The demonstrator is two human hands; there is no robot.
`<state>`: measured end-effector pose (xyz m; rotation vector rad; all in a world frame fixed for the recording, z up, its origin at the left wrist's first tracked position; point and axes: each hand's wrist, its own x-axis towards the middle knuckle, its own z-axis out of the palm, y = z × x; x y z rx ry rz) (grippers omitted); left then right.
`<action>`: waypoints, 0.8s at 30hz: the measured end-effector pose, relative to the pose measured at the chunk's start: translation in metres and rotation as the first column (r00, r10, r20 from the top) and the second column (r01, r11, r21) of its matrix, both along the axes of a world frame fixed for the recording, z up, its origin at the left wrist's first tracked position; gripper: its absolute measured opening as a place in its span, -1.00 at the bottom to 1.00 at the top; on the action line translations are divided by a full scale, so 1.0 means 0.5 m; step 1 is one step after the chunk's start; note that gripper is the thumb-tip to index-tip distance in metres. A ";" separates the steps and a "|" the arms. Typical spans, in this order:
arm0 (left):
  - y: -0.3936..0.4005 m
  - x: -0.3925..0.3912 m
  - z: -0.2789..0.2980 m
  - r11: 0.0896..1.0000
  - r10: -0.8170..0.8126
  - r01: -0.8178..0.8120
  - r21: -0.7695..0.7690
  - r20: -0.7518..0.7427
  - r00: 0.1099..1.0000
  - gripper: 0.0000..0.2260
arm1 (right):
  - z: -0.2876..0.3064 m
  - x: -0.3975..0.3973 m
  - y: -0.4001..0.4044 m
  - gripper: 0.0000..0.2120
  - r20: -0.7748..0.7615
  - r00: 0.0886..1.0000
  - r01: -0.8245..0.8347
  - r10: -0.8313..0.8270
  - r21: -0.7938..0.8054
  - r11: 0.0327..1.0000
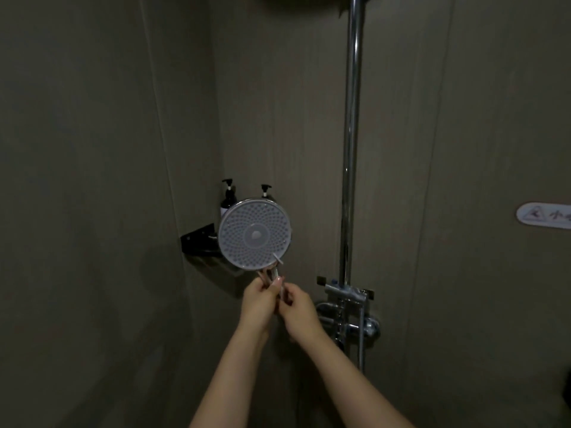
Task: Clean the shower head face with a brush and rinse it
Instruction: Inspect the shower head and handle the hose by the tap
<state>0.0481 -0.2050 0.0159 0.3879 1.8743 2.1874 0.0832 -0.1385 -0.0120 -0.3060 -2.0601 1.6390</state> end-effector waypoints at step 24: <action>0.115 -0.082 -0.050 0.962 0.271 -0.271 -0.030 0.005 0.963 -0.84 | -0.114 -0.074 0.270 -0.82 0.283 0.899 0.340 -0.334 0.028 0.940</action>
